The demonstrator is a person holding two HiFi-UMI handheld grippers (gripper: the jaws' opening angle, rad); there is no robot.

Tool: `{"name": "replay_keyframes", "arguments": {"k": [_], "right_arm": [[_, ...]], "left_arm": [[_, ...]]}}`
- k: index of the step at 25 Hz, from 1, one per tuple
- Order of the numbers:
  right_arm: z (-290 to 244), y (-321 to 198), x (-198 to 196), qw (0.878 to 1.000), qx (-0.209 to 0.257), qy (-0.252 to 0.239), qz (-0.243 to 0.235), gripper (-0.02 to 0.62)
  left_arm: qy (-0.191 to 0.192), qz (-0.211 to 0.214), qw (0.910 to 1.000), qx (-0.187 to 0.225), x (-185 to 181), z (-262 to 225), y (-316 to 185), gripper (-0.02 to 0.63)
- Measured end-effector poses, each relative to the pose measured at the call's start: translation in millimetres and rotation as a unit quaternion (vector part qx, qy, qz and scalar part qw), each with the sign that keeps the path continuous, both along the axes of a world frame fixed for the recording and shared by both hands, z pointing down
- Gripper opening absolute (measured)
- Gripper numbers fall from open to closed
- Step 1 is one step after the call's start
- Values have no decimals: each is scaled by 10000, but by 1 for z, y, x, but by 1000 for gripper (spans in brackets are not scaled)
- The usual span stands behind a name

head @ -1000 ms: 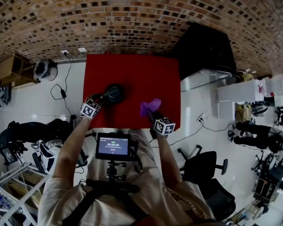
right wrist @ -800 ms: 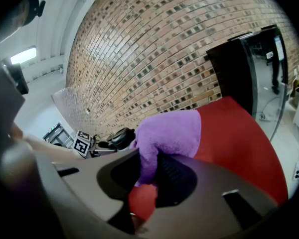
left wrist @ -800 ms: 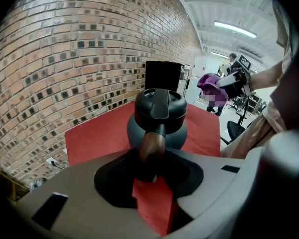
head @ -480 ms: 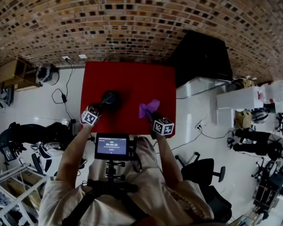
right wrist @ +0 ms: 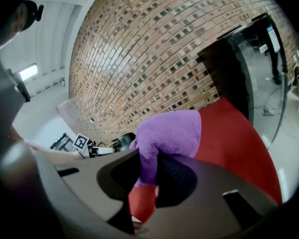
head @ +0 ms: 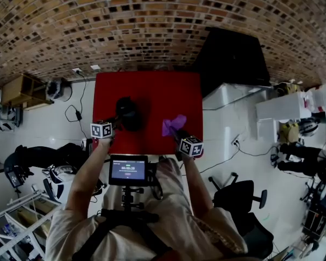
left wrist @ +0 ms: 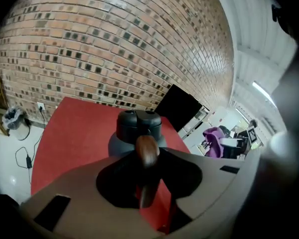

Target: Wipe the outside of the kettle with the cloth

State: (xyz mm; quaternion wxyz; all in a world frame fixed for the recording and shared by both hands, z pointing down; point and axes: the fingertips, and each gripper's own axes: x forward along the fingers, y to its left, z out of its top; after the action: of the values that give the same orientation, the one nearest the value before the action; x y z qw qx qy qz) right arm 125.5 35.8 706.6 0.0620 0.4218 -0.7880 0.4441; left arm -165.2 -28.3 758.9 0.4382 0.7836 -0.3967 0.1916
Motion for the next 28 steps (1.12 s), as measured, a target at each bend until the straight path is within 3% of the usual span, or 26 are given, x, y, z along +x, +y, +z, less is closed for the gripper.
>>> {"name": "replay_keyframes", "arguments": {"k": [5,9,13,16,18,21,24,28], "right_arm": [[11,3,23,9998,-113,-90,142,81],[14,1,39,9997,-193,-83,151,81],[16,-3,49,9997,-251,57,47,81],[14,-9,47,9996,-251,102,-5,81],[14,-13,44,9996,-262,117,-49,81],[18,-14,33,9993,-315,136,-154,81],[23,-13,19,9989,-363,135,-271,83],[21,-14,2,9986,-380,81,-360,81]], "left_arm": [[693,-276,9966,-344,32,-1,0,106],[1246,-335,9909,-373,60,-1,-8,107],[1979,-834,9756,-451,70,12,-21,107],[2329,-1337,9626,-359,57,22,-31,107],[2592,-1711,9499,-347,42,27,-34,106],[2848,-2234,9300,-645,20,43,-24,101],[3104,-2910,8975,-1162,-2,70,-9,103],[3220,-3526,8609,-1760,-22,96,11,129]]}}
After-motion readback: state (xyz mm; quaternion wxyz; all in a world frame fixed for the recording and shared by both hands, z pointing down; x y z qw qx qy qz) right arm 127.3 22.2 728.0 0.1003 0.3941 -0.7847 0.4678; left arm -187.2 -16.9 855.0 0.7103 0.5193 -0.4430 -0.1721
